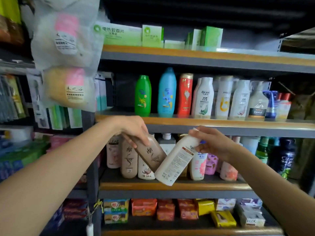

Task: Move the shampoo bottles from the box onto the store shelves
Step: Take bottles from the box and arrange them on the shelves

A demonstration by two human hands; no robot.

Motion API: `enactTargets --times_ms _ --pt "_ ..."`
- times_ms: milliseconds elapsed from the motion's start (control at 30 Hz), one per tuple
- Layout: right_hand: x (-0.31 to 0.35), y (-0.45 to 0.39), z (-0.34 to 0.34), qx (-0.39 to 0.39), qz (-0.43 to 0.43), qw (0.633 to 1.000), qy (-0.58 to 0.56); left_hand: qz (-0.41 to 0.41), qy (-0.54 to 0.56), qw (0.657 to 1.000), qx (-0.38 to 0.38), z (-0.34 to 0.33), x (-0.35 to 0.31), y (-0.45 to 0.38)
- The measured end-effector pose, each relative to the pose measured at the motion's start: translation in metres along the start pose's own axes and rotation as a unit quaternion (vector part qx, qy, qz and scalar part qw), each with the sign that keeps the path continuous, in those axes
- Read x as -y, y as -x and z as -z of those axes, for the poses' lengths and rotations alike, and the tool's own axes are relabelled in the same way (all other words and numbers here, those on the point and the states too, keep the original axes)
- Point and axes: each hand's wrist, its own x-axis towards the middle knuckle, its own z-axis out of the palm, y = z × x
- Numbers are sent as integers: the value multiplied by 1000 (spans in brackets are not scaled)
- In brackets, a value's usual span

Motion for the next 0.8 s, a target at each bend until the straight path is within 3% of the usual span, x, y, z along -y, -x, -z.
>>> enactTargets --times_ms 200,300,400,600,800 --pt "28 -18 21 -146 44 986 -69 -67 54 984 -156 26 -41 4" --pt "37 -21 34 -170 25 978 -115 -87 81 966 -228 29 -59 -1" --pt "45 -23 48 -115 19 984 -132 -99 71 961 -249 25 -77 -8" --pt "50 -28 67 12 140 976 -168 -85 53 963 -248 14 -91 -22" --pt "42 -49 68 99 137 957 -237 -80 97 964 -236 6 -86 -24"
